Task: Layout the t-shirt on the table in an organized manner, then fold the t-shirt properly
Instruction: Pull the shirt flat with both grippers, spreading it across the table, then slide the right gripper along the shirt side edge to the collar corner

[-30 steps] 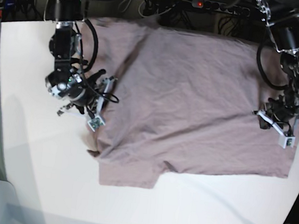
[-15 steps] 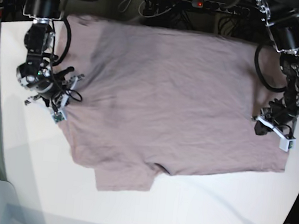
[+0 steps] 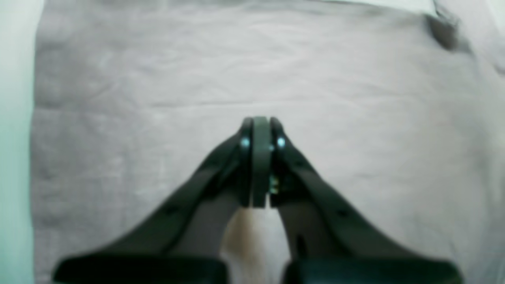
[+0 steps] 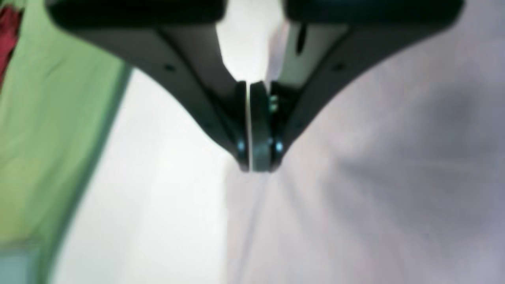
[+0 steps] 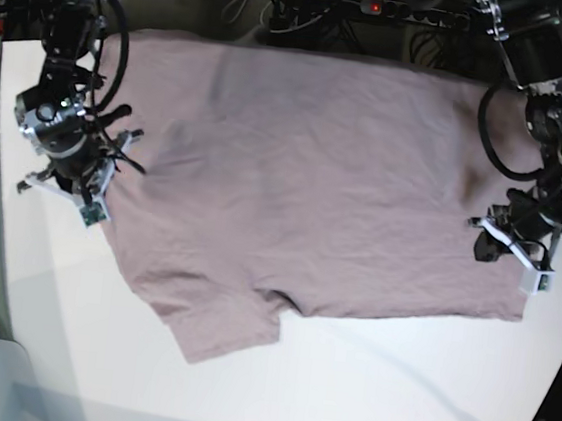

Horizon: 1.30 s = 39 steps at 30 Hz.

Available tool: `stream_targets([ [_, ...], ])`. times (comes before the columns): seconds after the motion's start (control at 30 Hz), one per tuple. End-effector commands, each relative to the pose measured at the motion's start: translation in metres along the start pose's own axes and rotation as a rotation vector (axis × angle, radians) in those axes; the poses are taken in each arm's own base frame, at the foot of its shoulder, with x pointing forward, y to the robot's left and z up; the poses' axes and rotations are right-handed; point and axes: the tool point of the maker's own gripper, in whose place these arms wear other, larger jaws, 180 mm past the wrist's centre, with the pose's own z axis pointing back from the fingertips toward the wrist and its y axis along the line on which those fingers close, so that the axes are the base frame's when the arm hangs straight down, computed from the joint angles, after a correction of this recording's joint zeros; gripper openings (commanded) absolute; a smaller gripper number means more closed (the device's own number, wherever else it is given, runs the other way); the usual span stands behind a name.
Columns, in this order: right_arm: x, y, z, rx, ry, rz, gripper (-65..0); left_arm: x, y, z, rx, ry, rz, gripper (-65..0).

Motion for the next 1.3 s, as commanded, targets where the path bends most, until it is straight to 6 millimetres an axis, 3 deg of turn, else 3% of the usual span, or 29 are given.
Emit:
stream_targets([
  [0.0,0.003,-0.003,0.006,-0.013,-0.019,0.008,-65.0,0.006,0.004,0.01,0.023,-0.007,-0.028,-65.0],
  [0.07,0.001,0.003,0.01,-0.003,-0.019,0.017,-65.0,-0.012,0.004,0.019,0.036,0.033,-0.047,-65.0],
  [0.2,-0.008,0.036,0.011,0.074,-0.002,0.055,-65.0,-0.053,0.012,0.033,0.06,0.118,-0.046,-65.0],
  [0.27,-0.012,0.054,0.012,0.117,0.004,0.074,-65.0,-0.069,0.028,0.048,0.101,0.14,-0.023,-65.0],
  [0.4,-0.009,0.084,0.013,0.186,-0.005,0.089,-65.0,-0.081,0.06,0.069,0.188,0.141,0.046,-65.0],
  [0.53,-0.01,0.102,0.006,0.231,0.007,0.079,-65.0,-0.101,0.071,0.07,0.204,0.18,0.101,-65.0],
  [0.7,-0.012,0.105,-0.007,0.25,0.028,0.067,-65.0,-0.12,0.079,0.057,0.199,0.142,0.181,-65.0],
  [0.87,-0.016,0.105,-0.023,0.266,0.06,0.057,-65.0,-0.125,0.082,0.03,0.178,0.145,0.218,-65.0],
  [1.1,-0.009,0.094,-0.049,0.265,0.083,0.048,-65.0,-0.107,0.094,-0.015,0.197,0.129,0.247,-65.0],
  [1.27,0.002,0.082,-0.069,0.266,0.099,0.036,-65.0,-0.074,0.091,-0.046,0.185,0.095,0.245,-65.0],
])
